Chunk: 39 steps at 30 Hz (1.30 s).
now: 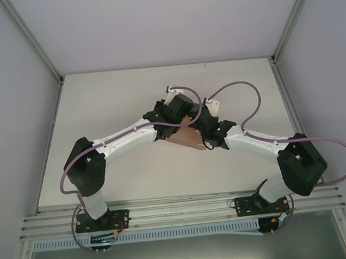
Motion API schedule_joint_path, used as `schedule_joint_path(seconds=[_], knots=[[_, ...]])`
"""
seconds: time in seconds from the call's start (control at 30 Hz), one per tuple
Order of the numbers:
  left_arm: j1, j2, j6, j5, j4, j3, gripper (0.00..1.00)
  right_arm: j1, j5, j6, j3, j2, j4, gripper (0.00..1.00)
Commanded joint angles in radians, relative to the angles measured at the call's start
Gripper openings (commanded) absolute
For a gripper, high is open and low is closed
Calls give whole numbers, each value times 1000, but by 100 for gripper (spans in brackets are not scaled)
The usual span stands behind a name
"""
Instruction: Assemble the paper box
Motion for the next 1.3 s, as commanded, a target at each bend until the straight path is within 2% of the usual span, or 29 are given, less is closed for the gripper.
schedule_joint_path(seconds=[0.0, 0.17, 0.23, 0.3, 0.37, 0.43, 0.9, 1.1, 1.27], knots=[[25, 36, -93, -327, -171, 5, 0, -9, 158, 39, 16, -18, -132, 0], [28, 32, -151, -338, -257, 33, 0, -10, 156, 46, 9, -21, -122, 0], [29, 12, -184, -252, -282, 42, 0, -9, 144, 45, -3, -31, -101, 0], [29, -43, -47, -116, -98, -31, 0, -10, 124, 34, -12, -41, -77, 0], [29, -91, 9, 6, 13, -96, 0, -10, 113, 28, -16, -49, -67, 0], [28, -133, 41, 66, 73, -135, 0, -10, 101, 22, -21, -57, -54, 0], [28, -150, 78, 106, 85, -163, 0, -10, 62, 23, -46, -108, -21, 0], [28, -205, 72, 224, 115, -190, 32, -10, 38, -2, -60, -133, -1, 0], [28, -275, 62, 343, 126, -195, 73, -10, 22, -36, -53, -127, -13, 0]])
